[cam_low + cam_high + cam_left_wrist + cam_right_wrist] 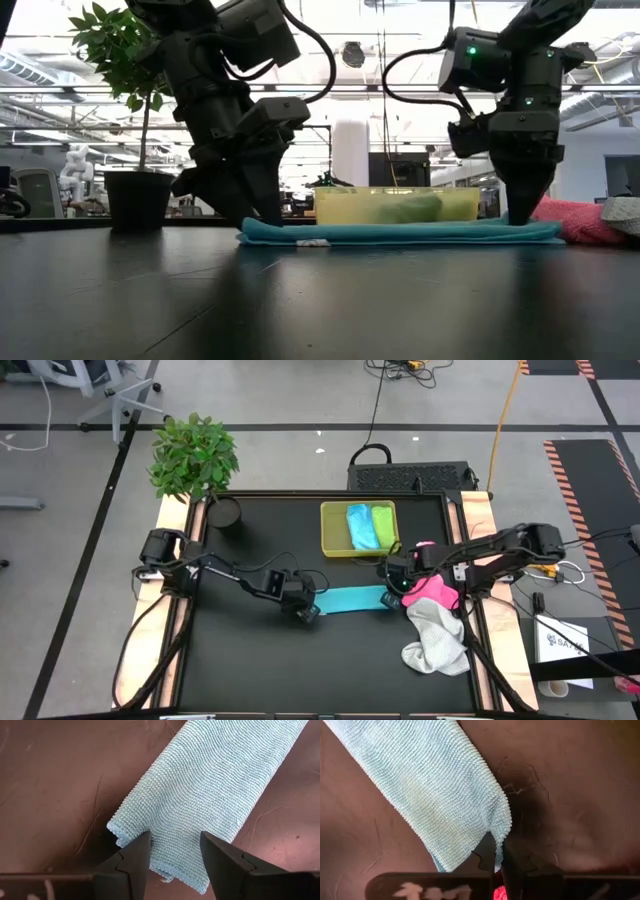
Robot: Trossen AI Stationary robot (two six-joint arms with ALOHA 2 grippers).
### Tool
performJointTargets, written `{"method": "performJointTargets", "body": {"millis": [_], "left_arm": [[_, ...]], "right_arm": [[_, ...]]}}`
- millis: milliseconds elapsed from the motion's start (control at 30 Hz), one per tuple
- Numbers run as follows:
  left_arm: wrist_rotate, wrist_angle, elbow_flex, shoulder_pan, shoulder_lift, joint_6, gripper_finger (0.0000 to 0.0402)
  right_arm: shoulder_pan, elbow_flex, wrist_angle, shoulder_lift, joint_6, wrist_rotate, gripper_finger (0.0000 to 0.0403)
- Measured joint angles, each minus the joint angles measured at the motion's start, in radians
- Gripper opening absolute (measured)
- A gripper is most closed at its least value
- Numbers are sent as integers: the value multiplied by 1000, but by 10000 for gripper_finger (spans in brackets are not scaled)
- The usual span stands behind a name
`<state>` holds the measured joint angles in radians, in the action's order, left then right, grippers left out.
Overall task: Fold microfiber towels
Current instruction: Fold the blue microfiber cloth
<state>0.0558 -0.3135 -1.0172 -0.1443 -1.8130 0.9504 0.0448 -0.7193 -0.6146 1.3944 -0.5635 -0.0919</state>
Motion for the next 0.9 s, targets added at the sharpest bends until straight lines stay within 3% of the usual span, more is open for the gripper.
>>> {"method": "performJointTargets", "body": {"millis": [467, 900], "left_arm": [[77, 28, 0, -23, -10, 3, 177], [94, 89, 0, -22, -22, -3, 177]], "right_arm": [[-1, -1, 31, -85, -119, -70, 1], [-1, -32, 181, -129, -194, -103, 0]]}}
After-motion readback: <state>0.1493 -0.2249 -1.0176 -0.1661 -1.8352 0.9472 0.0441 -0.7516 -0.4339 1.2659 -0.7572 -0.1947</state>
